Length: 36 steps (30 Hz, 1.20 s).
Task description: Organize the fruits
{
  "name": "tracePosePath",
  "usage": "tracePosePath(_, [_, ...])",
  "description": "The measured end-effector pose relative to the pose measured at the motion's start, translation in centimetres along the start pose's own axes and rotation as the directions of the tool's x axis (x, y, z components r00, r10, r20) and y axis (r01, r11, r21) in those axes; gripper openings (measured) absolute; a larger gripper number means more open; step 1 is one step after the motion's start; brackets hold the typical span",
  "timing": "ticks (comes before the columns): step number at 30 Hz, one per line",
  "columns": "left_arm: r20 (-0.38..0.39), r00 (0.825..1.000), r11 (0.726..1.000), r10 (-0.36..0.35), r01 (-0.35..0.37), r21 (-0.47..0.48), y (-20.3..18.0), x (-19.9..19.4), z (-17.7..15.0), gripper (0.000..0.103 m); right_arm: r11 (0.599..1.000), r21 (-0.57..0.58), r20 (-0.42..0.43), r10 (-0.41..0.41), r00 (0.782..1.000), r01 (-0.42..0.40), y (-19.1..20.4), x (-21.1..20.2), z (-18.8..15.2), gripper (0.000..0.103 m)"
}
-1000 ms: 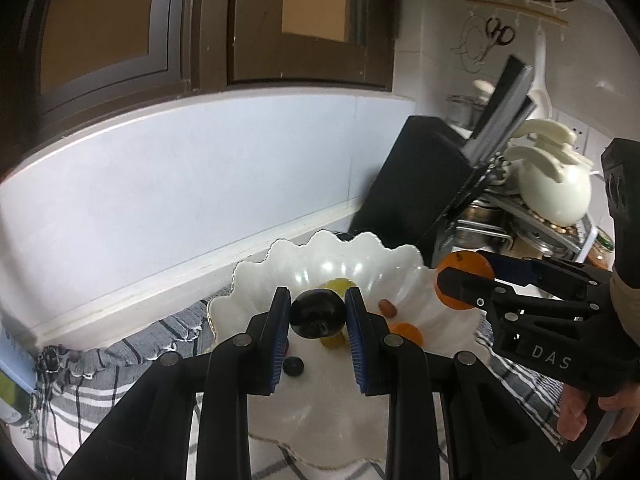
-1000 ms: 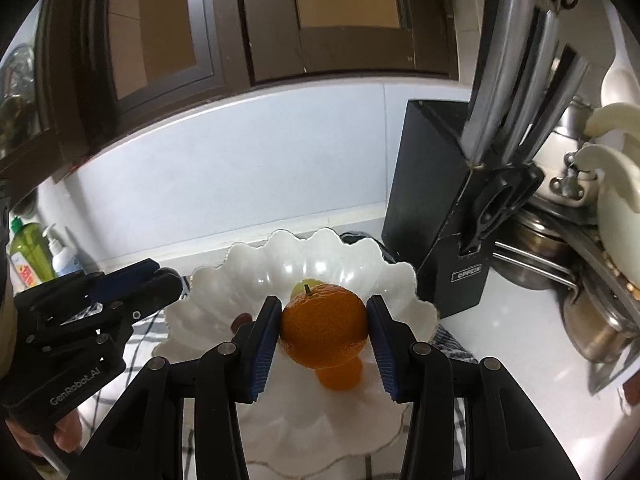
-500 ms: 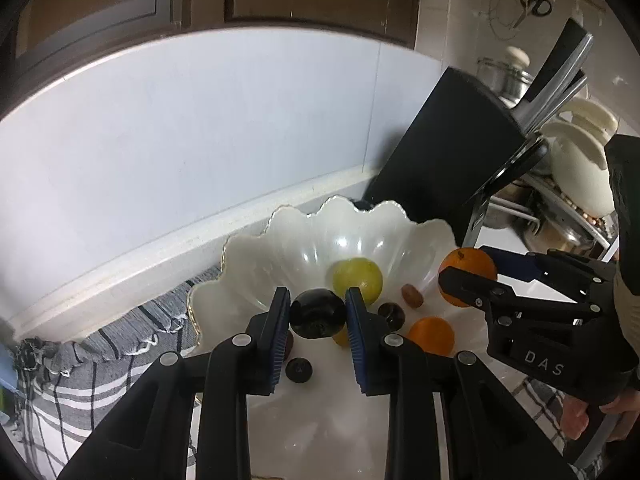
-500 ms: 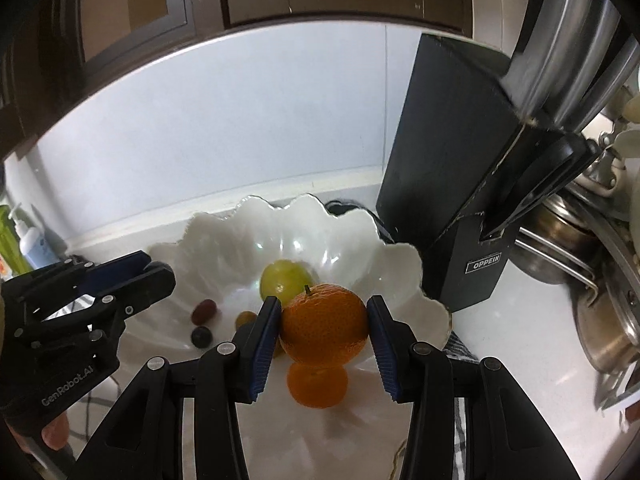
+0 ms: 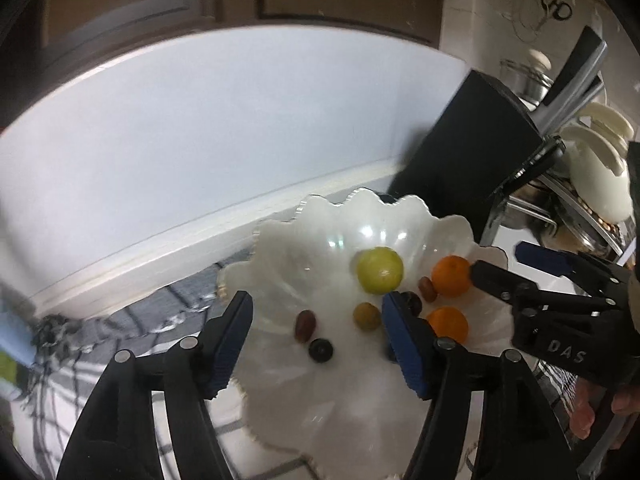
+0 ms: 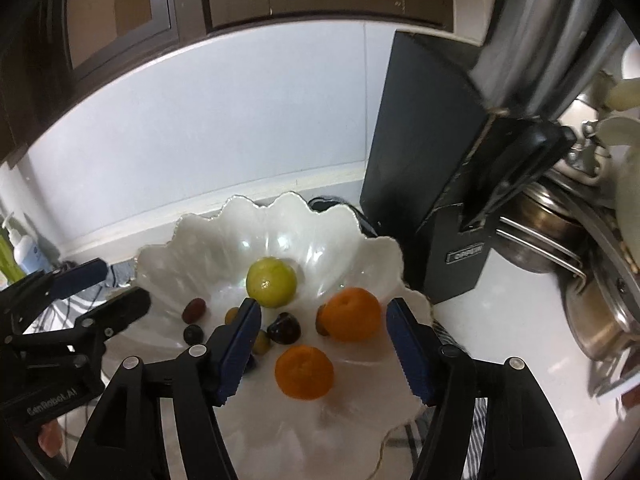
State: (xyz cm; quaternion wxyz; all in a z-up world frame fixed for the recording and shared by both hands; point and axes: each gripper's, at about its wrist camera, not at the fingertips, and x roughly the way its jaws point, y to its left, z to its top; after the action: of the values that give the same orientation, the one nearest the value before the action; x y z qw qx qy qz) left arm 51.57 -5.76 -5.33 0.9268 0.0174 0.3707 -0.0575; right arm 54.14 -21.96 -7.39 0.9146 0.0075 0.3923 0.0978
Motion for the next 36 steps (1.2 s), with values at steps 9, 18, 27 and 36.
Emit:
tracePosePath(9, [0.108, 0.987, 0.993, 0.119, -0.119, 0.001, 0.7, -6.5, -1.6, 0.094, 0.998, 0.027, 0.110, -0.051, 0.993, 0.048, 1.6, -6.2, -2.6, 0.082])
tracePosePath(18, [0.244, 0.960, 0.988, 0.140, -0.150, 0.023, 0.8, -12.9, -3.7, 0.103, 0.992, 0.043, 0.217, -0.125, 0.968, 0.118, 3.9, -13.5, -5.6, 0.086])
tracePosePath(27, [0.282, 0.952, 0.991, 0.122, -0.134, 0.024, 0.5, -18.5, -6.2, 0.103, 0.987, 0.044, 0.306, -0.161, 0.938, 0.155, 5.6, -20.1, -8.4, 0.088])
tracePosePath(36, [0.294, 0.945, 0.989, 0.143, -0.147, -0.009, -0.8, -24.2, -10.7, 0.103, 0.991, 0.005, 0.349, -0.126, 0.928, 0.133, 6.5, -25.7, -12.2, 0.091])
